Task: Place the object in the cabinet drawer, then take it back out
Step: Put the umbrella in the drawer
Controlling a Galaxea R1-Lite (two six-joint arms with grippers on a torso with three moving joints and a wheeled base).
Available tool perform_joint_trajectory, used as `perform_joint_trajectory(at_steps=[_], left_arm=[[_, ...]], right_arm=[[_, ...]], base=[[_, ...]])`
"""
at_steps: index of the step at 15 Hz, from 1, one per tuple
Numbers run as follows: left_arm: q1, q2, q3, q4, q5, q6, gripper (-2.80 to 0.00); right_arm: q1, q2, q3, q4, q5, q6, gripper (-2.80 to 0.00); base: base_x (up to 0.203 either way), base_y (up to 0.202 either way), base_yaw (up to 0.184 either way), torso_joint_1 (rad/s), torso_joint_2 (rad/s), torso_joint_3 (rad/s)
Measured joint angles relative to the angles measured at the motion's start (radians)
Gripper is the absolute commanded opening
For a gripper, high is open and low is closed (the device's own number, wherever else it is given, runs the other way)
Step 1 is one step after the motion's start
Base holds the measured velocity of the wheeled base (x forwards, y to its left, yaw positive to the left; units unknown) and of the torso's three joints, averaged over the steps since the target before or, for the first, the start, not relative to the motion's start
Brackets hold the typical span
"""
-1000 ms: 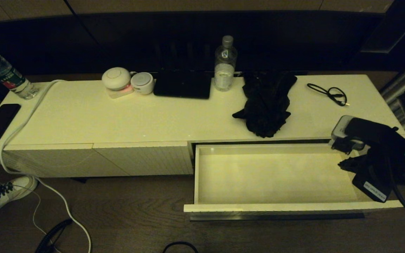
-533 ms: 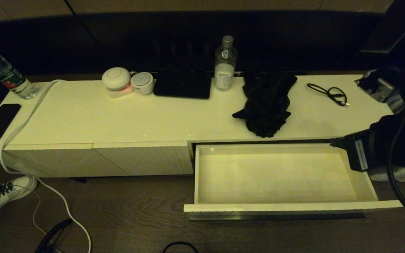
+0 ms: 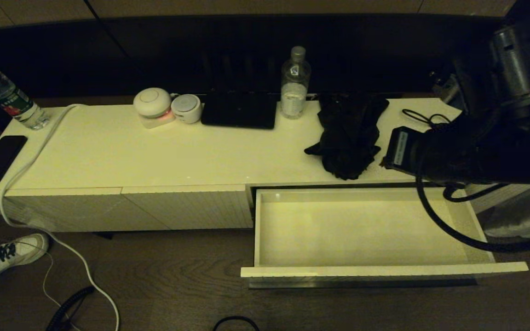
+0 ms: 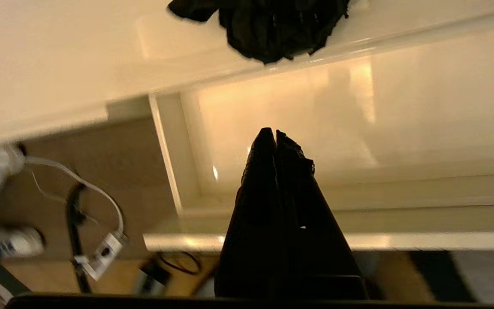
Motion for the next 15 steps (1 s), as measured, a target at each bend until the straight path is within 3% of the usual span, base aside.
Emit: perform_joint_trajectory(at_steps=[3,7,8,11,15], left_arm=[[0.0,0.0,0.0,0.0,0.0,0.0,-2.8],[0.0,0.0,0.0,0.0,0.0,0.0,-2.8],[0.001,0.0,0.0,0.0,0.0,0.0,-2.8],[0.0,0.0,0.0,0.0,0.0,0.0,-2.8],[0.0,0.0,0.0,0.0,0.0,0.0,-2.8]], right_arm=[[-0.014,0.102,-0.09,0.016,-0.01,0.052,-2.8],[-0.019,0.199,-0.268,0.218,-0.068,0.049,-2.8],[-0.019,0.213,-0.301,0.254,-0.077,0.038,0.0],[-0.01,0.233,-0.346,0.263,-0.091,-0.044,0.0],[-0.004,0.241,-0.393,0.252,-0.096,-0.072,0.0]], base=[[0.0,0.0,0.0,0.0,0.0,0.0],[0.0,0.0,0.0,0.0,0.0,0.0],[0.0,0.0,0.0,0.0,0.0,0.0],[0.0,0.0,0.0,0.0,0.0,0.0],[0.0,0.0,0.0,0.0,0.0,0.0]])
